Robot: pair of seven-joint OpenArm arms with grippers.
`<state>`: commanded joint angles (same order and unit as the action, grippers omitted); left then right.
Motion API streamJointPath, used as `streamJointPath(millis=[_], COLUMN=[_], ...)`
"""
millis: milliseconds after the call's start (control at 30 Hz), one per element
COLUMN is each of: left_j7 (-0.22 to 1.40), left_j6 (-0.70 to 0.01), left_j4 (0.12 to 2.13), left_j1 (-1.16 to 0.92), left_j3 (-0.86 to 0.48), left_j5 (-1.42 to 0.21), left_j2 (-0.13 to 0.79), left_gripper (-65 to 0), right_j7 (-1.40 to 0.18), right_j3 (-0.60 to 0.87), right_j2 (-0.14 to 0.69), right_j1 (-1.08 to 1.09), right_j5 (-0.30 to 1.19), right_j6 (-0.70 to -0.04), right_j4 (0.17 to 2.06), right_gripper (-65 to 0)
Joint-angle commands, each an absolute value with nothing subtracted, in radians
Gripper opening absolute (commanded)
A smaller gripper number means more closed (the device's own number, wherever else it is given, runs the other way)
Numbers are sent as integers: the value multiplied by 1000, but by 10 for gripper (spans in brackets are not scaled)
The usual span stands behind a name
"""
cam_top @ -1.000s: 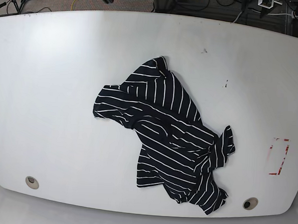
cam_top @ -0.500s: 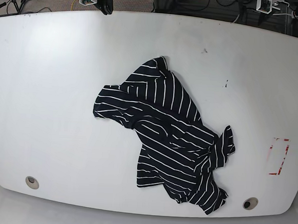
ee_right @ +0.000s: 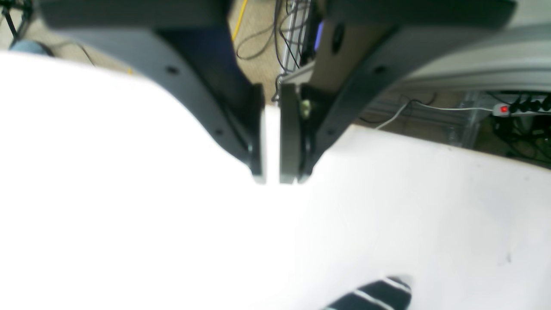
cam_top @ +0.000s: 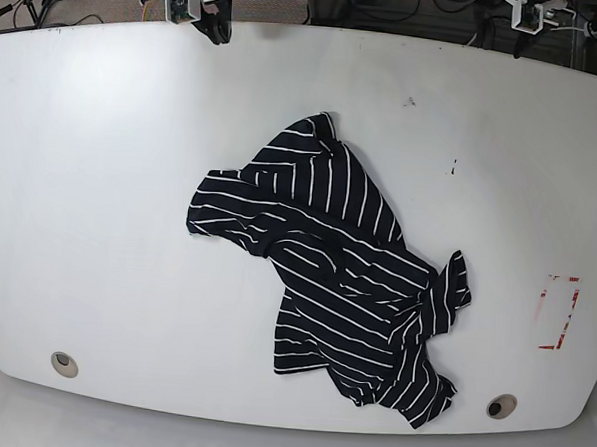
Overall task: Fold the T-shirt properly
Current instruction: 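Lower both grippers toward the table and open them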
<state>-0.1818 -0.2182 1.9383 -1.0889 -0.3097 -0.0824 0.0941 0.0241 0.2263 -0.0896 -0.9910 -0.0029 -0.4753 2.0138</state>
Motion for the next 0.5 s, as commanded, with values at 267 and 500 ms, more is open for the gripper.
streamJointPath(millis=[267,500], left_j7=[-171,-177], left_j6=[-219,-208], left_j4=[1940,1961], left_j1=[-1051,-999], left_j3=[-311,-317], left_j5=[-93,-70], left_j2=[95,107], left_gripper=[-332,-322], right_j7=[20,-27], right_j3=[209,170], right_j2=[-86,-66], right_j1=[-952,-880], right_j5=[-6,-8], right_j6=[-475,-468], right_j4=[2011,2004], right_gripper=[-604,-601])
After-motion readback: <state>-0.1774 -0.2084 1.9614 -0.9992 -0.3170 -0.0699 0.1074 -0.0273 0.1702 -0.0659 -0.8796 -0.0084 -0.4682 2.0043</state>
